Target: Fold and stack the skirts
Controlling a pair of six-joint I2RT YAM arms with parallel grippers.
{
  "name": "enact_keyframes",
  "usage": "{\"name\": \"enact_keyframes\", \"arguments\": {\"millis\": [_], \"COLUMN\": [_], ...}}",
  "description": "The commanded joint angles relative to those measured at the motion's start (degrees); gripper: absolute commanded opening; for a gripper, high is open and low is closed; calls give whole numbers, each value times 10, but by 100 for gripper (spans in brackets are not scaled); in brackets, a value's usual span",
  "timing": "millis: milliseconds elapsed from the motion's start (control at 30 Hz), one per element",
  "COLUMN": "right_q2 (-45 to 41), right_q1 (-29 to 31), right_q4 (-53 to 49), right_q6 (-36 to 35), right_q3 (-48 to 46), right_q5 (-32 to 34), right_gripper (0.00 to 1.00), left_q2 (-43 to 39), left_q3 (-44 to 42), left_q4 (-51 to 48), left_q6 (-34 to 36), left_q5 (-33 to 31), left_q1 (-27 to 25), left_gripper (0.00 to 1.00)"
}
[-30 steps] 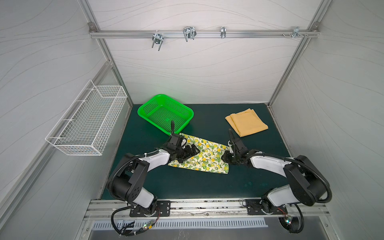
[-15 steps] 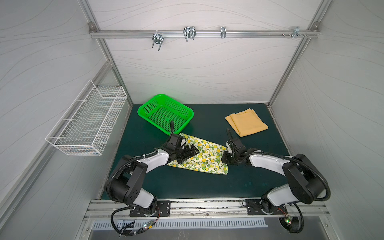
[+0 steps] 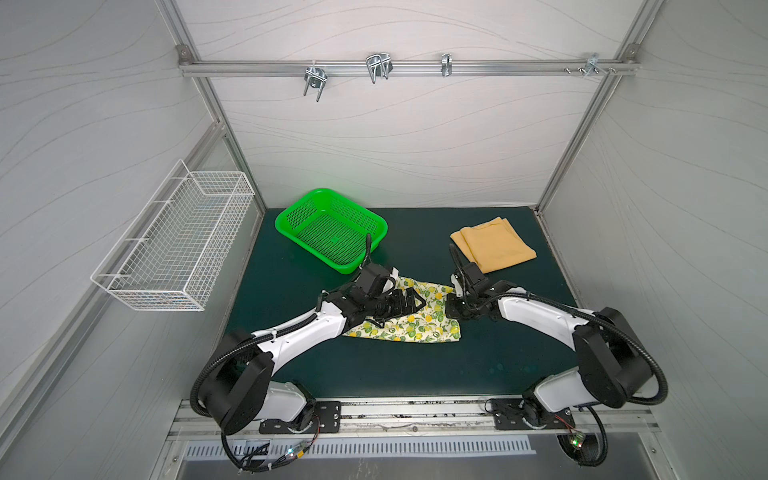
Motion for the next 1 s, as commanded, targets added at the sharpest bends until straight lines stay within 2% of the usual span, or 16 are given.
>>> {"name": "enact_keyframes", "arguments": {"millis": [0, 467, 800, 967], "right_q2": [-10, -9, -31, -40], "right_q1": [-12, -40, -54, -76], "right_q4": [-39, -40, -68, -90], "right_q6": [-20, -26, -36, -55], "right_q3": [13, 21, 38, 51], "right_q5": [5, -14, -27, -38], "right_gripper": [0, 0, 0, 0], "left_q2": [14, 78, 146, 176], "left_q3": [-2, -68, -62, -24], "left_q4": [55, 177, 215, 209], "left_q6": [-31, -93, -105, -106], "left_q5": [-15, -21, -23, -29], "left_q1": [-19, -75, -103, -131], "left_gripper": [99, 99, 99, 99]}}
